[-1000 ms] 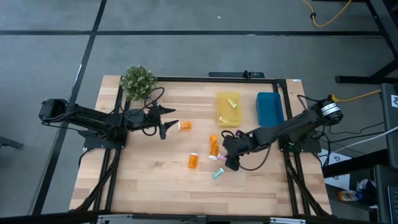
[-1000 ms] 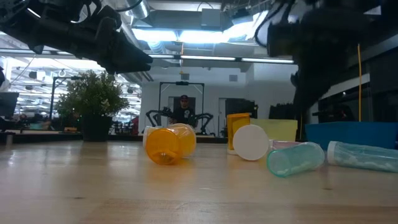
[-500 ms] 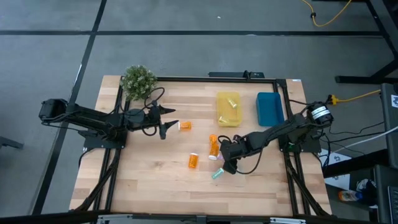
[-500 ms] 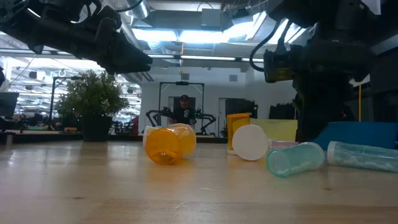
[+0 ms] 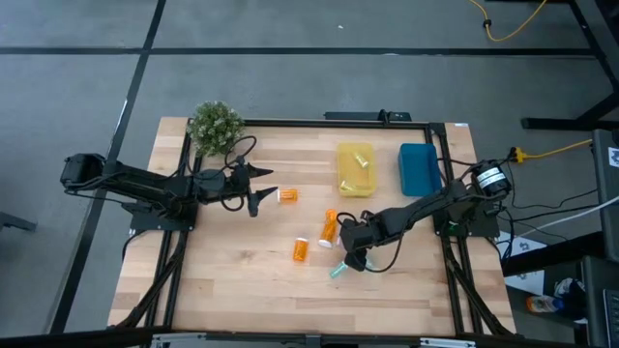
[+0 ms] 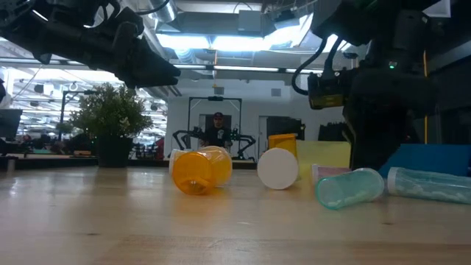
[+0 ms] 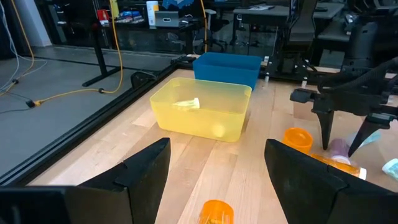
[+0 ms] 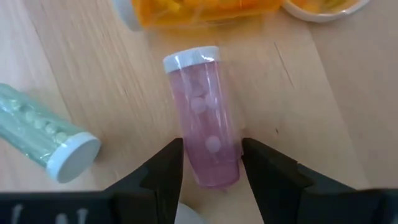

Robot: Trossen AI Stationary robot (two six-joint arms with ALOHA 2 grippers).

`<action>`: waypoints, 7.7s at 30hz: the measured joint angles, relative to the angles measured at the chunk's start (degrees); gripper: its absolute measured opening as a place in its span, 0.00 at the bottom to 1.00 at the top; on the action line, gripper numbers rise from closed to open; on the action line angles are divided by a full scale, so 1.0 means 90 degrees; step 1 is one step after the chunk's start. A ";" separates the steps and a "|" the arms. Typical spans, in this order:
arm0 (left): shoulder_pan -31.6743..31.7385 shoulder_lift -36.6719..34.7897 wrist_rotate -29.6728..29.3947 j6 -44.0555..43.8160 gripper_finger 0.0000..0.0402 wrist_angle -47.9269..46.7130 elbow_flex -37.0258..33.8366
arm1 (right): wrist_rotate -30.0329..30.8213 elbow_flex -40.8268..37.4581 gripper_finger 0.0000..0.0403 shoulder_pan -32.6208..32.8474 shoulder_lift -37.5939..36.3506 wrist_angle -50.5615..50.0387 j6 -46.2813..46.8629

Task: Pick and place medicine bottles into bin by pill shape (circle, oval)
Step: Put the small pink pill bottle into the yellow bin, then move the large orange pill bottles to the middle right of the table

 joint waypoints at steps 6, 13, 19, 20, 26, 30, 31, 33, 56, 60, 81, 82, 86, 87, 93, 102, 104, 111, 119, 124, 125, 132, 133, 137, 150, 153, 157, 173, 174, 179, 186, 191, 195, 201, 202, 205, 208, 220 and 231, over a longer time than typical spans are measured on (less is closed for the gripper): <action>0.0001 0.0000 -0.0002 0.0000 0.64 0.0000 0.0002 | 0.0033 -0.0012 0.41 -0.0001 -0.0010 0.0049 -0.0308; 0.0000 0.0002 -0.0002 0.0002 0.64 0.0000 0.0002 | 0.0092 -0.0015 0.28 -0.0010 -0.0002 0.0070 -0.0307; 0.0000 0.0000 -0.0002 0.0002 0.64 0.0000 0.0002 | 0.0051 -0.0019 0.25 -0.0010 -0.0117 -0.0128 -0.0259; 0.0000 0.0000 -0.0002 0.0002 0.64 0.0000 0.0002 | 0.0063 -0.0026 0.25 -0.0012 -0.0181 -0.0314 -0.0259; 0.0000 0.0000 0.0000 0.0002 0.64 -0.0057 0.0002 | 0.0831 -0.0039 0.26 -0.0021 -0.0678 -0.1415 -0.0028; 0.0002 0.0000 -0.0002 0.0001 0.64 -0.0102 0.0000 | 0.1929 -0.0036 0.26 -0.0065 -0.1051 -0.2006 0.0244; 0.0002 0.0002 -0.0005 0.0002 0.64 -0.0114 0.0000 | 0.2250 -0.0032 0.26 -0.0078 -0.1131 -0.2107 0.0317; 0.0002 0.0001 -0.0003 0.0002 0.64 -0.0112 0.0001 | 0.2931 -0.0032 0.26 -0.0119 -0.1297 -0.2309 0.0399; 0.0002 0.0002 -0.0003 0.0002 0.63 -0.0136 0.0000 | 0.3882 -0.0022 0.27 -0.2101 -0.1690 -0.1298 0.1057; 0.0002 0.0002 -0.0004 0.0005 0.63 -0.0174 0.0000 | 0.3878 -0.0019 0.27 -0.2191 -0.1690 -0.1045 0.1006; 0.0005 0.0002 -0.0002 0.0036 0.63 -0.0321 0.0000 | 0.3876 -0.0019 0.38 -0.2195 -0.1690 -0.0883 0.0868; 0.0002 0.0002 -0.0002 0.0039 0.63 -0.0321 0.0000 | 0.3876 -0.0019 0.39 -0.2195 -0.1690 -0.0883 0.0868; 0.0002 0.0002 -0.0002 0.0039 0.63 -0.0321 0.0000 | 0.3876 -0.0019 0.43 -0.2195 -0.1690 -0.0883 0.0887; 0.0002 0.0002 -0.0002 0.0039 0.63 -0.0321 0.0000 | 0.3876 -0.0019 0.43 -0.2195 -0.1690 -0.0884 0.0887; 0.0002 0.0002 -0.0002 0.0039 0.63 -0.0321 0.0000 | 0.3876 -0.0019 0.44 -0.2195 -0.1690 -0.0884 0.0880; 0.0005 0.0002 -0.0002 0.0025 0.64 -0.0321 0.0000 | 0.3876 -0.0019 0.44 -0.2195 -0.1690 -0.0887 0.0870; 0.0002 0.0002 0.0005 -0.0003 0.64 -0.0321 0.0000 | 0.3876 -0.0019 0.44 -0.2195 -0.1690 -0.0887 0.0868; -0.0153 0.0002 0.0383 -0.0539 0.64 -0.0389 0.0004 | 0.3878 -0.0019 0.44 -0.2195 -0.1690 -0.0887 0.0868; -0.0165 0.1002 -0.0295 -0.1454 0.64 -0.2420 0.0932 | 0.4103 -0.0018 0.44 -0.2194 -0.1690 -0.0598 0.0834; -0.0163 0.2031 -0.0786 -0.1260 0.64 -0.3016 0.1881 | 0.4189 -0.0017 0.44 -0.2195 -0.1690 -0.0191 0.0369; -0.0165 0.2192 -0.0944 -0.1276 0.64 -0.3314 0.2047 | 0.4174 -0.0017 0.44 -0.2193 -0.1690 -0.0155 0.0281; 0.0076 0.3167 -0.1015 -0.1975 0.64 -0.4985 0.2928 | 0.4167 -0.0017 0.44 -0.2191 -0.1690 -0.0140 0.0158; 0.0112 0.3263 -0.1015 -0.1987 0.64 -0.5002 0.2988 | 0.4167 -0.0017 0.44 -0.2191 -0.1690 -0.0138 0.0099; 0.0269 0.3512 -0.1184 -0.2141 0.64 -0.4999 0.3176 | 0.4160 -0.0017 0.44 -0.2182 -0.1690 -0.0139 0.0030; 0.0634 0.3586 -0.0687 -0.3334 0.63 -0.6398 0.3213 | 0.4158 -0.0017 0.44 -0.2181 -0.1690 -0.0157 0.0028; 0.0625 0.3587 -0.0622 -0.3153 0.63 -0.5847 0.3213 | 0.4163 -0.0017 0.44 -0.2181 -0.1690 -0.0144 0.0028; 0.0529 0.3587 -0.0238 -0.2833 0.63 -0.5132 0.3213 | 0.4141 -0.0017 0.44 -0.2168 -0.1690 -0.0138 0.0030; 0.0354 0.4010 0.0676 -0.2464 0.63 -0.5756 0.3706 | 0.3995 -0.0017 0.44 -0.2013 -0.1693 -0.0140 -0.0021; 0.0328 0.4010 0.0676 -0.2451 0.63 -0.5867 0.3720 | 0.3995 -0.0017 0.44 -0.1993 -0.1691 -0.0136 -0.0099; 0.0167 0.4010 0.0743 -0.1931 0.63 -0.5354 0.3720 | 0.4091 -0.0017 0.44 -0.1907 -0.1714 -0.0085 -0.0199; 0.0061 0.4097 0.1325 -0.1778 0.63 -0.4489 0.3734 | 0.4888 -0.0017 0.44 -0.1395 -0.2239 -0.0076 -0.0569; 0.0080 0.4452 0.1355 -0.1778 0.63 -0.4566 0.3830 | 0.5546 -0.0013 0.44 -0.0969 -0.2842 -0.0142 -0.0773; 0.0087 0.4924 0.1423 -0.1702 0.63 -0.4521 0.4264 | 0.5622 -0.0012 0.44 -0.0745 -0.3272 -0.0182 -0.0957; 0.0083 0.5934 0.1709 -0.1019 0.63 -0.4531 0.5444 | 0.5666 -0.0012 0.44 -0.0572 -0.3606 -0.0225 -0.0996; 0.0083 0.6089 0.1718 -0.0890 0.63 -0.4562 0.5639 | 0.5666 -0.0012 0.44 -0.0559 -0.3630 -0.0231 -0.1004; 0.0063 0.6463 0.1960 -0.0599 0.63 -0.4591 0.6168 | 0.5652 -0.0012 0.44 -0.0558 -0.3653 -0.0308 -0.1064; 0.0013 0.6735 0.2148 -0.0458 0.63 -0.4515 0.6689 | 0.5633 -0.0012 0.44 -0.0559 -0.3653 -0.0351 -0.1144; -0.0107 0.7296 0.2213 -0.0278 0.63 -0.5535 0.8185 | 0.6164 -0.0012 0.44 -0.0558 -0.3812 -0.0332 -0.1407; -0.0050 0.6468 0.1048 -0.0551 0.63 -0.9357 0.8218 | 0.6104 0.0172 0.44 -0.0561 -0.4767 -0.0834 -0.2259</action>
